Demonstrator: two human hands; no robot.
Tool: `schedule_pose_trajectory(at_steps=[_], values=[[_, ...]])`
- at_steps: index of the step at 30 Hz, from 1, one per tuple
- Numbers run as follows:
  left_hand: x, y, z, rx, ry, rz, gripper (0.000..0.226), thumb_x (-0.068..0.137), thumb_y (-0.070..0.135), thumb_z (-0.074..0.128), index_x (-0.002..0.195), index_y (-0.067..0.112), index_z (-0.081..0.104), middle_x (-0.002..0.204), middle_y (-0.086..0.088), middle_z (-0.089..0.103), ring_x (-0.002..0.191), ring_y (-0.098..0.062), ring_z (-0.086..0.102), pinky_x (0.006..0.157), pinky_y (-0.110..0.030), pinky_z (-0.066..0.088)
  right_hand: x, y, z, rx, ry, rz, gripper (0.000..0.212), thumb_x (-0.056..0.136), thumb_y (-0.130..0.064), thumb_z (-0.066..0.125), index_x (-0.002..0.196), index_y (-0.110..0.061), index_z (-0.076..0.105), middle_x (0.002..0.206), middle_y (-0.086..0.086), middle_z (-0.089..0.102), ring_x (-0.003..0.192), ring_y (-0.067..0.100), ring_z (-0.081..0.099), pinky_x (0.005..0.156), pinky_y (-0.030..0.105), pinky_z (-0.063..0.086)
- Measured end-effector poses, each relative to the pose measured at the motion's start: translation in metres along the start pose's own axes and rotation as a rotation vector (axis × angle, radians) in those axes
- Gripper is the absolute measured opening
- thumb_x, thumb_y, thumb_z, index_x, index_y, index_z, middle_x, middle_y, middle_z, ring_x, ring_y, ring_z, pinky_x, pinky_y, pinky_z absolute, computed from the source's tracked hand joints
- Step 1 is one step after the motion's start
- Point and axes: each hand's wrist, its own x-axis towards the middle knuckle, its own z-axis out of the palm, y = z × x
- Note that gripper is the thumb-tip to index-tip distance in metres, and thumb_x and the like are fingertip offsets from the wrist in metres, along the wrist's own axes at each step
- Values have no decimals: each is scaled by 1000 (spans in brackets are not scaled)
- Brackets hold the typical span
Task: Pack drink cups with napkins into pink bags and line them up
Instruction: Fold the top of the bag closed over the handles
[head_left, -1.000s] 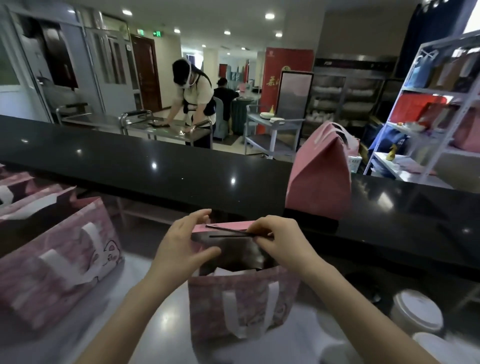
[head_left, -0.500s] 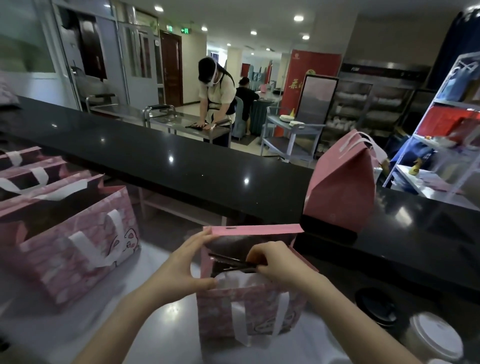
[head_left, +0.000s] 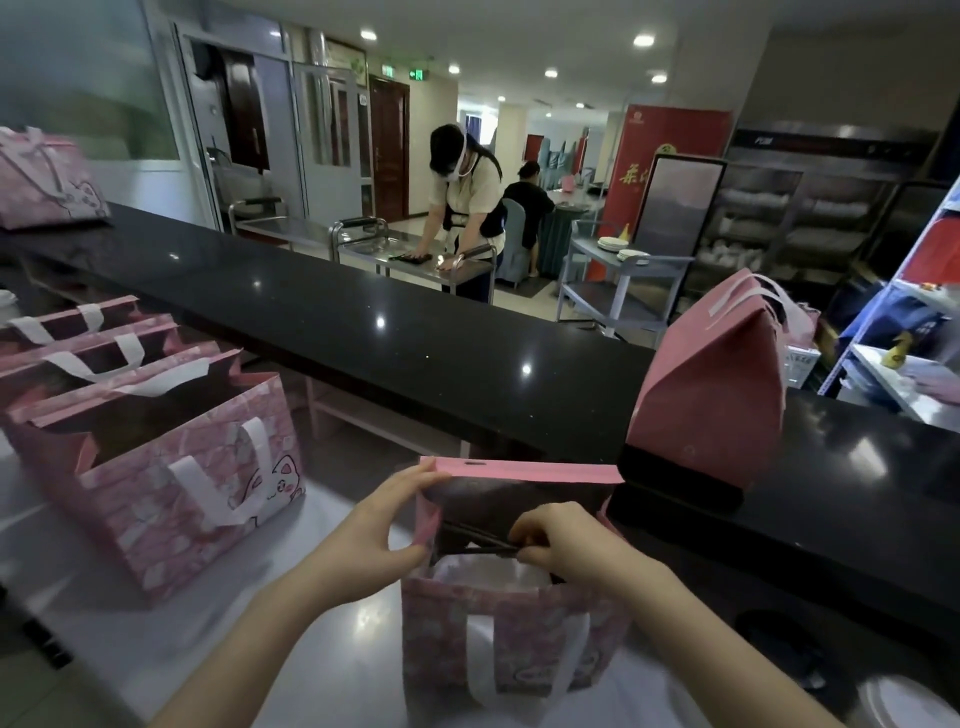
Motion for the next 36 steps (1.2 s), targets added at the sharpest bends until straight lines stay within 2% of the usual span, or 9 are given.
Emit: schedule_pose_trajectory(at_steps=[5,10,14,17,22,26,28,33,36], values=[[9,9,6,-7,87,-36,67,85,24,70,138,47,36,151,25,23,139,0,27,112,-25,28,-6,2,-3,49,121,-90,35,84,-38,69,117,-28,64,110,-9,54,105,13,56,91,28,48],[9,5,-2,71,-74,-72,109,56,56,86,137,65,14,154,32,-4,142,1,8,115,-34,25,-23,29,-33,-170,441,-138,32,80,-35,72,111,-26,68,139,-2,46,126,18,42,106,33,36],[29,8,-3,227,-116,-83,124,54,48,89,143,58,3,156,25,-12,145,-7,-6,117,-41,19,-14,37,-46,-320,294,-43,34,86,-36,65,120,-30,65,154,-2,34,142,20,27,117,37,21],[47,8,-5,208,-97,-101,124,57,46,88,148,51,4,159,20,-6,147,-9,-9,118,-44,16,-6,36,-43,-219,295,-42,35,88,-29,62,123,-27,62,144,-5,47,133,18,42,115,38,27],[57,1,-2,173,-98,-97,118,59,43,87,149,46,11,154,14,16,146,-7,1,117,-36,19,-19,50,-43,57,376,-87,47,80,-36,73,124,-27,60,121,-13,58,112,9,56,95,26,45],[59,-1,4,164,1,-42,100,61,35,87,145,37,32,124,13,45,123,-9,41,103,-25,37,-38,61,-47,94,133,-132,91,55,-63,79,136,-37,45,133,-25,41,120,-4,41,101,17,37],[59,0,7,158,47,-28,90,63,30,87,140,36,41,114,11,51,112,-7,49,96,-23,43,-45,66,-47,60,31,-132,100,52,-59,81,139,-43,35,137,-31,30,123,-8,33,103,14,33],[60,2,16,151,146,-6,69,65,19,86,125,31,55,108,12,60,101,-4,57,79,-12,44,-50,66,-40,-18,190,-119,70,69,-17,73,128,-41,43,122,-27,42,111,-1,43,93,20,43],[59,-1,22,134,199,-4,48,63,14,85,99,33,58,94,13,63,89,-4,61,72,-17,48,-49,61,-28,-61,320,-97,47,77,-9,67,111,-35,48,108,-19,50,99,7,49,82,27,46]])
